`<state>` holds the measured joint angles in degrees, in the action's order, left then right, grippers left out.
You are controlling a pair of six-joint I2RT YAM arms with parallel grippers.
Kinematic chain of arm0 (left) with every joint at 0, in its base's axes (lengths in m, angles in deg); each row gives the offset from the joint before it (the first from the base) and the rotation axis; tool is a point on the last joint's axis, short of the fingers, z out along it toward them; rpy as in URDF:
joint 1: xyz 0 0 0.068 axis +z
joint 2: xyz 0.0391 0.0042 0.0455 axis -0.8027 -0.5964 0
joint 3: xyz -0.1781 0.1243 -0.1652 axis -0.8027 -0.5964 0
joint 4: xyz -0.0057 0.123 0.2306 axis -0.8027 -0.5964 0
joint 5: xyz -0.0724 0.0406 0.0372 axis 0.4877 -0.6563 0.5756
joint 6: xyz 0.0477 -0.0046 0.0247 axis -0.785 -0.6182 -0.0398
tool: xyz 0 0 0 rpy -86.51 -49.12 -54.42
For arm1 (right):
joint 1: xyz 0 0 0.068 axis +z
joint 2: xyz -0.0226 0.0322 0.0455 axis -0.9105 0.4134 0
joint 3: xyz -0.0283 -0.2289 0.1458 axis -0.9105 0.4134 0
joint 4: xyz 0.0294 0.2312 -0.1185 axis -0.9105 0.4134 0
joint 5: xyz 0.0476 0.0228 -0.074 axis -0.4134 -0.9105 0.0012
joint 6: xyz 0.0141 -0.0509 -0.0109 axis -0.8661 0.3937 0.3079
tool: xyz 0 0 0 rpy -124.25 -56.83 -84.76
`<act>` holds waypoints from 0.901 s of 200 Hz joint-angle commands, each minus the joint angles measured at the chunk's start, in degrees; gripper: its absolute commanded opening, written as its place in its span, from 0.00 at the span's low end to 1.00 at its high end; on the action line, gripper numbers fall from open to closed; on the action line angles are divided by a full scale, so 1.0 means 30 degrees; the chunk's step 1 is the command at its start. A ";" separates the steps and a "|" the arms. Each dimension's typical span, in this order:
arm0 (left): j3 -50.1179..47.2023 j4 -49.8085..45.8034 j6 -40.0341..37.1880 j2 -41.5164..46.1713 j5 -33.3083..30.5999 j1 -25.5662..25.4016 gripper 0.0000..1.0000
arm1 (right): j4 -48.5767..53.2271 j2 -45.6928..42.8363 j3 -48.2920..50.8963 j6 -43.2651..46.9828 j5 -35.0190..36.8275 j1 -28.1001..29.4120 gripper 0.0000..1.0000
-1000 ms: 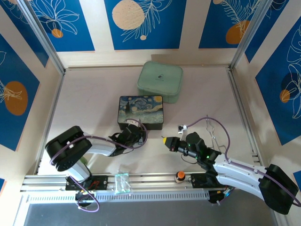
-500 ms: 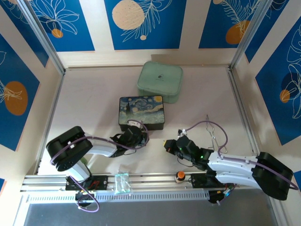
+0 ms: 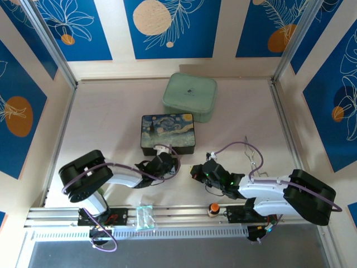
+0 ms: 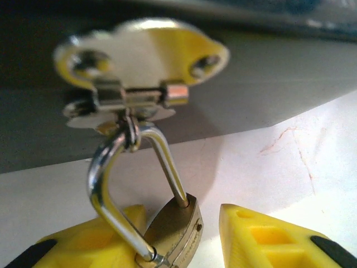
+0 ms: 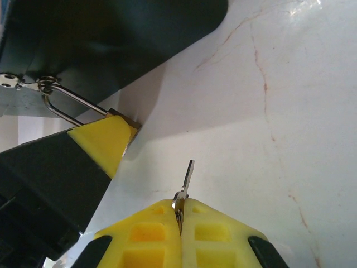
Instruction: Unlock the padlock with the key
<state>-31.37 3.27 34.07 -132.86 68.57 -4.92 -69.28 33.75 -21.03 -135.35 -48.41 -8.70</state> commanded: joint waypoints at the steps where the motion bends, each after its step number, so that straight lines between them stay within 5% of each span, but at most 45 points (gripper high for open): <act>1: 0.0090 -0.0238 -0.0405 -0.1378 -0.1778 -0.0454 0.39 | -0.0662 0.0323 -0.0605 -0.0475 0.0618 0.0210 0.00; 75: -0.0572 0.1140 0.0000 -0.0866 -0.0424 -0.0458 0.16 | -0.1821 0.1563 -0.0897 -0.1597 0.1715 0.1472 0.00; 180: -0.1829 0.2853 0.5328 0.2414 0.3592 0.0471 0.12 | -0.8406 0.3065 0.1020 -0.0631 0.0815 0.1218 0.00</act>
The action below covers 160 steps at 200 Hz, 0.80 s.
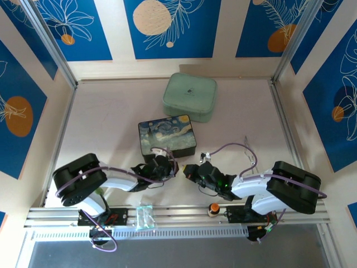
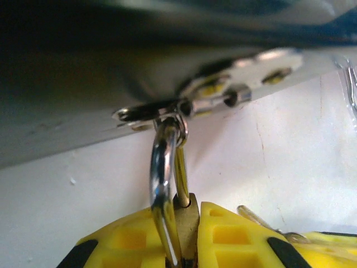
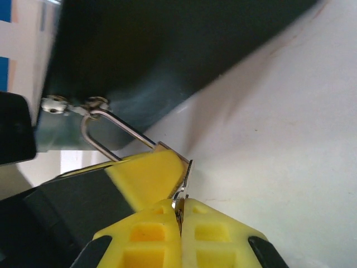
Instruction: Unlock the padlock with the key
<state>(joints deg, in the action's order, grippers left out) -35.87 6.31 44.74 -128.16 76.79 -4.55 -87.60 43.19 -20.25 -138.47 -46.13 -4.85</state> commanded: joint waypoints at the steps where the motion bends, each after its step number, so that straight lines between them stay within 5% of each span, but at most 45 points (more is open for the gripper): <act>1: -0.0330 0.1865 0.1833 0.0871 0.0873 0.0366 0.12 | -0.2304 -0.0111 0.0780 0.0370 0.0086 -0.0061 0.00; 31: -0.0369 0.2167 0.2673 0.1598 0.1128 0.0616 0.11 | -0.2784 -0.0095 0.1442 -0.1015 0.0018 -0.0409 0.00; 58: -0.0390 0.1940 0.3060 0.2362 0.1071 0.0648 0.11 | -0.8538 0.1837 0.2512 -0.0419 -0.0541 -0.0481 0.00; 84: -0.0404 0.1693 0.3163 0.2977 0.1028 0.0731 0.09 | -1.1482 0.3171 0.2607 0.2057 -0.4593 -0.1855 0.00; 128: -0.0516 0.1799 0.3259 0.3422 0.0894 0.0766 0.07 | -1.1266 0.2697 0.2695 0.3681 -0.8522 -0.3619 0.00; 160: -0.0772 0.2090 0.3522 0.3900 0.0778 0.0766 0.07 | -1.1862 0.2742 0.2879 0.2634 -0.8696 -0.4279 0.00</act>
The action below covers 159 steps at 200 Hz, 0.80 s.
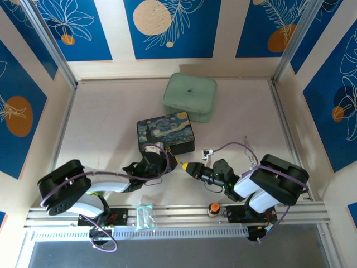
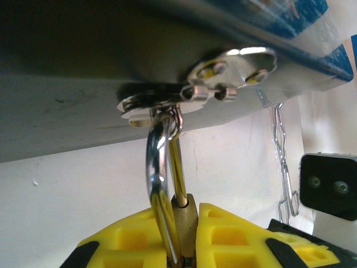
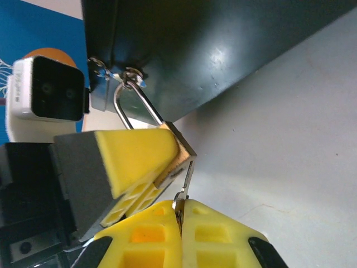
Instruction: Unlock the padlock with the key
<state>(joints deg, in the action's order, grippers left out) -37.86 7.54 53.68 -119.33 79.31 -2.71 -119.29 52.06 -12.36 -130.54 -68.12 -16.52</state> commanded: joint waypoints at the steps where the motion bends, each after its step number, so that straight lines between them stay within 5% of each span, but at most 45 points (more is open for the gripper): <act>1: -0.0109 0.1685 0.0549 0.0962 -0.0046 0.0154 0.07 | -0.1384 -0.0192 0.0236 -0.0050 -0.1385 -0.0387 0.00; 60: 0.0243 0.0548 0.0307 0.2083 -0.0353 0.0241 0.05 | -0.3133 0.0713 0.0311 -0.2714 0.1134 0.1181 0.00; 159: 0.0169 0.2298 0.1997 0.2492 0.0231 0.0652 0.03 | -0.1935 -0.2300 0.1399 -0.4615 0.5473 0.2426 0.00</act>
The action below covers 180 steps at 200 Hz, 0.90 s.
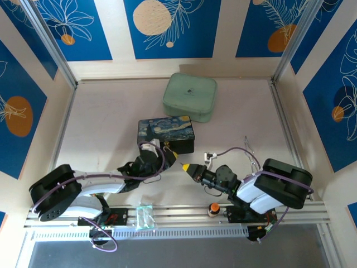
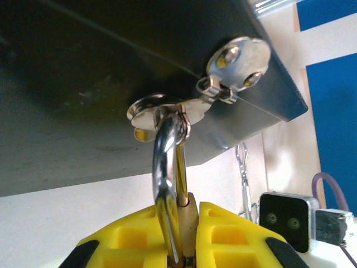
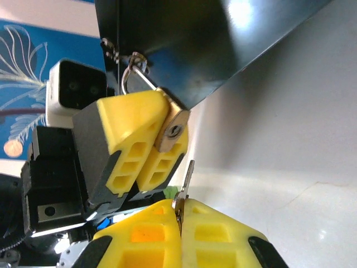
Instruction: Unlock the padlock with the key
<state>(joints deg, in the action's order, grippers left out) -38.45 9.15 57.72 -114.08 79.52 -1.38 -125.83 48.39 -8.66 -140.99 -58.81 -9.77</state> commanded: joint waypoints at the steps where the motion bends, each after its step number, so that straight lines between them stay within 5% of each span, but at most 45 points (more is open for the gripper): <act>1: 0.0373 0.1761 0.0661 0.0757 0.0159 0.0222 0.03 | 0.0286 -0.1138 0.0151 -0.1154 0.2447 0.0204 0.00; 44: 0.0383 0.1687 0.1182 0.1142 0.0100 0.0266 0.03 | 0.3116 -0.4471 -0.0464 -0.0718 0.5571 0.1652 0.00; 82: 0.0723 0.1739 0.1382 0.1390 0.0231 0.0295 0.02 | 0.5950 -0.6271 -0.1852 0.0504 0.4662 0.1232 0.00; 180: 0.0575 0.2377 0.1957 0.1788 0.0254 0.0556 0.00 | -0.0955 0.0846 -0.2556 -0.1205 0.2231 0.0339 0.00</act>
<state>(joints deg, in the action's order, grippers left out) -38.41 11.45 63.73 -111.29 79.79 -0.37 -120.30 48.22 -14.78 -143.06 -51.33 -8.52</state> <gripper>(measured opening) 0.139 0.046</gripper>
